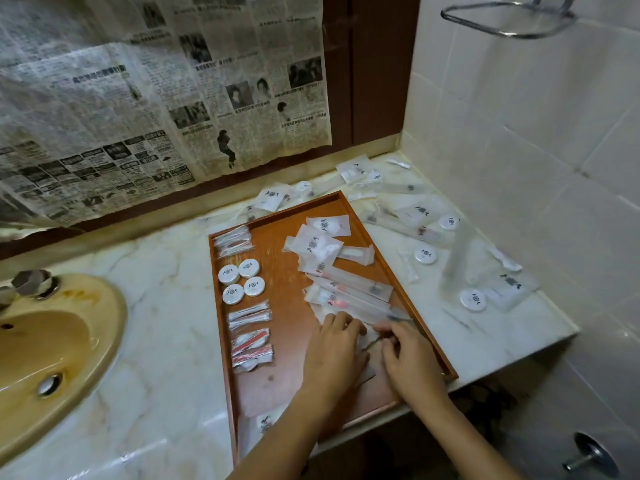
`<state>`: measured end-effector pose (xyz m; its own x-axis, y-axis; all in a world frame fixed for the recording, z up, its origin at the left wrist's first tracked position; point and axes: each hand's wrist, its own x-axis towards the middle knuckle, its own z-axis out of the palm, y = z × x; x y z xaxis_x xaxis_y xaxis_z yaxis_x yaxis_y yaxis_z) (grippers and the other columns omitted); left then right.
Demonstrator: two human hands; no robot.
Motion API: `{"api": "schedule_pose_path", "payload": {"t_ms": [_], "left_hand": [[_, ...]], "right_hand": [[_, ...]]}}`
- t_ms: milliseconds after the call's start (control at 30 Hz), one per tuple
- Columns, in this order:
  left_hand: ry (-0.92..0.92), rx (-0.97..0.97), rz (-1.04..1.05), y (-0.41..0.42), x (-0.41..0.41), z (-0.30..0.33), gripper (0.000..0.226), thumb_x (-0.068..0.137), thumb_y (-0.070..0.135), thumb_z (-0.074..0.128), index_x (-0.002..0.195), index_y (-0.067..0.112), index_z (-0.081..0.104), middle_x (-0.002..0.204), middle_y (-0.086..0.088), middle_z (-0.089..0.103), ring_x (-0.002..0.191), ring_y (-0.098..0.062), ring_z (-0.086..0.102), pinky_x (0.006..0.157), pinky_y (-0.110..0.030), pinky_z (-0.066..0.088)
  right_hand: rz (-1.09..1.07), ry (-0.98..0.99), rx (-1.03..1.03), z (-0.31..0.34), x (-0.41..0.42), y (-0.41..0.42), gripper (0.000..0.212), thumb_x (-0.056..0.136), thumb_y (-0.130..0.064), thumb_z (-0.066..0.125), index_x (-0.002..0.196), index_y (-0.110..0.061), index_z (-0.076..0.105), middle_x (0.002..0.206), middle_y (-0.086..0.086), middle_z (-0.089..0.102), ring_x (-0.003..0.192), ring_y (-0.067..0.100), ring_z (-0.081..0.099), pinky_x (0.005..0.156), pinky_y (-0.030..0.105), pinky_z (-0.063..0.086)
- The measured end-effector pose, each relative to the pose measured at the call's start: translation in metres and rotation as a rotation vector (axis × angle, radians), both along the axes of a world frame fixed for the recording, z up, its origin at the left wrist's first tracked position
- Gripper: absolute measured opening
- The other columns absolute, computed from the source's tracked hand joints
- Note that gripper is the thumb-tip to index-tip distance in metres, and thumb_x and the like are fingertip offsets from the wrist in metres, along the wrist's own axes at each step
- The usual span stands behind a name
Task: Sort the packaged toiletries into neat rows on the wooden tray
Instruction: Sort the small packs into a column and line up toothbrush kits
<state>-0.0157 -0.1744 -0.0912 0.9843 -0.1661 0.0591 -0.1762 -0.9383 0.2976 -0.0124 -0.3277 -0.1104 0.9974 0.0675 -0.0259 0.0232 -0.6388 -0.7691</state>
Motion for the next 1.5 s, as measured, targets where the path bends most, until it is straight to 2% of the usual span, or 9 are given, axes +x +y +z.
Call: {"api": "schedule_pose_path", "payload": {"t_ms": [367,500,600,667,800,1000,1133,1300,1500], "left_hand": [[0.032,-0.165,0.089,0.006,0.000,0.016,0.005,0.087,0.030,0.062,0.090,0.028,0.065,0.100,0.009,0.062,0.097,-0.013,0.052,0.079,-0.027,0.043],[0.018,-0.267,0.150,0.014,-0.003,0.027,0.003,0.088,0.027,0.063,0.087,0.030,0.063,0.092,0.014,0.062,0.092,-0.007,0.053,0.078,-0.024,0.045],[-0.005,-0.392,0.215,0.021,-0.007,0.038,0.010,0.089,0.025,0.064,0.085,0.033,0.061,0.086,0.018,0.061,0.088,-0.002,0.053,0.073,-0.016,0.042],[-0.014,-0.506,0.259,0.027,-0.011,0.045,0.011,0.089,0.023,0.064,0.083,0.032,0.061,0.084,0.017,0.062,0.087,-0.002,0.056,0.072,-0.021,0.046],[-0.039,-0.816,0.371,0.036,-0.022,0.061,0.011,0.092,0.016,0.064,0.089,0.027,0.064,0.086,0.011,0.066,0.084,-0.005,0.061,0.072,-0.018,0.050],[-0.008,-1.152,0.546,0.058,-0.042,0.071,0.007,0.094,0.014,0.062,0.089,0.018,0.065,0.082,0.005,0.069,0.079,-0.004,0.065,0.067,-0.020,0.053],[-0.038,-1.080,0.633,0.084,-0.060,0.059,0.008,0.091,0.016,0.067,0.087,0.024,0.068,0.080,0.004,0.073,0.078,-0.009,0.069,0.069,-0.030,0.056],[-0.053,-0.770,0.559,0.105,-0.088,0.053,0.024,0.086,0.016,0.073,0.092,0.038,0.068,0.084,0.020,0.071,0.081,0.007,0.066,0.067,-0.009,0.049],[-0.070,-0.546,0.609,0.127,-0.112,0.038,0.022,0.084,0.023,0.073,0.077,0.041,0.063,0.085,0.012,0.064,0.082,0.001,0.059,0.071,-0.016,0.044]], "right_hand": [[0.005,-0.032,0.013,0.004,-0.005,0.001,0.026,0.093,-0.021,0.058,0.113,-0.036,0.062,0.099,-0.022,0.059,0.088,-0.003,0.058,0.072,0.024,0.056],[0.024,-0.027,0.062,0.014,-0.004,0.004,0.023,0.093,-0.025,0.061,0.113,-0.036,0.062,0.094,-0.021,0.060,0.081,-0.005,0.057,0.067,0.017,0.053],[0.039,0.002,0.136,0.025,-0.002,0.010,0.025,0.094,-0.033,0.060,0.119,-0.029,0.062,0.090,-0.017,0.062,0.084,-0.008,0.056,0.064,0.007,0.046],[0.055,0.032,0.173,0.032,0.000,0.016,0.032,0.094,-0.038,0.060,0.125,-0.028,0.060,0.091,-0.015,0.064,0.084,-0.010,0.057,0.064,0.005,0.045],[0.090,0.058,0.206,0.040,0.004,0.030,0.040,0.094,-0.030,0.062,0.133,-0.028,0.053,0.113,-0.012,0.059,0.096,-0.004,0.056,0.075,0.010,0.048],[0.167,0.112,0.326,0.044,-0.003,0.051,0.017,0.093,-0.027,0.063,0.106,-0.037,0.061,0.099,-0.017,0.064,0.098,0.001,0.061,0.080,0.020,0.053],[0.224,0.118,0.320,0.049,-0.007,0.060,0.007,0.093,-0.025,0.063,0.093,-0.029,0.068,0.090,-0.007,0.070,0.085,0.000,0.064,0.079,0.029,0.057],[0.255,0.077,0.249,0.053,-0.014,0.074,0.010,0.091,-0.023,0.065,0.088,-0.032,0.069,0.086,-0.014,0.069,0.085,-0.006,0.062,0.070,0.016,0.051],[0.352,0.050,0.181,0.043,-0.024,0.086,0.022,0.091,-0.014,0.064,0.097,-0.032,0.075,0.092,-0.025,0.069,0.092,-0.013,0.057,0.078,0.004,0.044]]}}
